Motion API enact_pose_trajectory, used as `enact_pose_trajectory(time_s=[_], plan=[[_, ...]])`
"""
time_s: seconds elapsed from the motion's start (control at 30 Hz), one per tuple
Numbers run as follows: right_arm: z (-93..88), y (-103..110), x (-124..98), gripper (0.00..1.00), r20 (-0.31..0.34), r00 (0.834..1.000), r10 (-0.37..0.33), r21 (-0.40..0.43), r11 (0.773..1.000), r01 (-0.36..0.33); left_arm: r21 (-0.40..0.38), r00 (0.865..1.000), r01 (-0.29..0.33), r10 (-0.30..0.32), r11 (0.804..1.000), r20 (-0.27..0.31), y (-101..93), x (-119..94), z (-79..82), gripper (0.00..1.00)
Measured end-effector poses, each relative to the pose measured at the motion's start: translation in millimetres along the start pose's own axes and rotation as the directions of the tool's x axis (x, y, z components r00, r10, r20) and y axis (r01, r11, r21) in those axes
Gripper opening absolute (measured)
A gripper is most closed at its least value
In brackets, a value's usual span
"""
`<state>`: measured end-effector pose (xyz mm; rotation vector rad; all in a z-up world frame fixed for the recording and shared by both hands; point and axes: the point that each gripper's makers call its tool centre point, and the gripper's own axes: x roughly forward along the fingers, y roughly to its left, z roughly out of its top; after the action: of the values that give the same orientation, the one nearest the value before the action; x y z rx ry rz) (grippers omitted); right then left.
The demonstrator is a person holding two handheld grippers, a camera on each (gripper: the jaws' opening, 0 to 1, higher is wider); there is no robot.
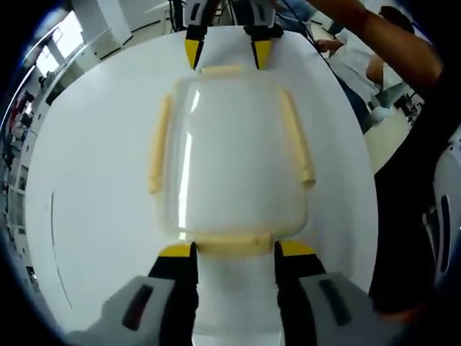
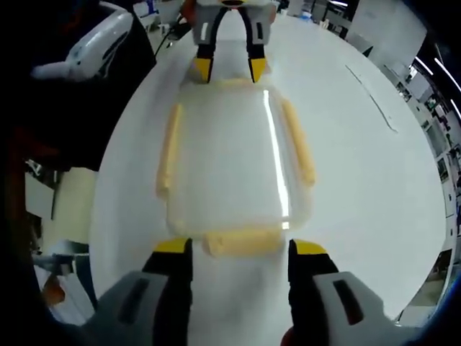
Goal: Snap each plastic latch of the storage box into its locked position after aligning the lid with the box until every specified latch is closed and the lid sits flush.
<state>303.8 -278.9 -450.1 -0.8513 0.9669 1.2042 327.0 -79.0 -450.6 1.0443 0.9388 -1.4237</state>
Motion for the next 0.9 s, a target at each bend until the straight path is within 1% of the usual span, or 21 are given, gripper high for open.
enact_pose_trajectory(time_s=[0.17,0.33,0.47,0.57,0.77,0.8,0.9], plan=[[-2.1,-0.3,3.6,0.44,-0.020,1.000,0.014,-0.007,1.000,-0.014,0.001,1.000,0.005,-0.005,1.000,0.002,0.4,2.2,1.4,0.38],[-0.2,3.3,5.2,0.38,-0.026,0.999,0.028,-0.010,1.000,-0.029,0.022,1.000,0.000,0.000,1.000,-0.005,1.4,2.2,0.6,0.38],[0.9,4.3,5.8,0.37,-0.033,0.999,0.038,-0.004,0.999,-0.038,0.027,1.000,0.003,-0.003,1.000,-0.009,1.9,1.9,0.2,0.38],[1.4,4.9,6.1,0.37,-0.032,0.998,0.046,0.004,0.999,-0.045,0.028,1.000,0.003,-0.003,1.000,-0.001,1.8,1.9,0.4,0.37],[0.7,5.2,5.6,0.37,-0.041,0.998,0.047,0.003,0.999,-0.046,0.040,1.000,0.004,-0.004,0.999,0.001,3.0,2.0,2.0,0.38],[0.5,5.0,5.5,0.37,-0.042,0.998,0.046,0.006,0.999,-0.046,0.044,1.000,0.003,-0.003,0.999,0.003,3.7,2.4,2.6,0.38],[0.0,4.4,5.2,0.37,-0.043,0.998,0.045,0.016,0.999,-0.044,0.057,1.000,0.001,-0.002,0.998,0.009,5.9,3.6,4.1,0.46]])
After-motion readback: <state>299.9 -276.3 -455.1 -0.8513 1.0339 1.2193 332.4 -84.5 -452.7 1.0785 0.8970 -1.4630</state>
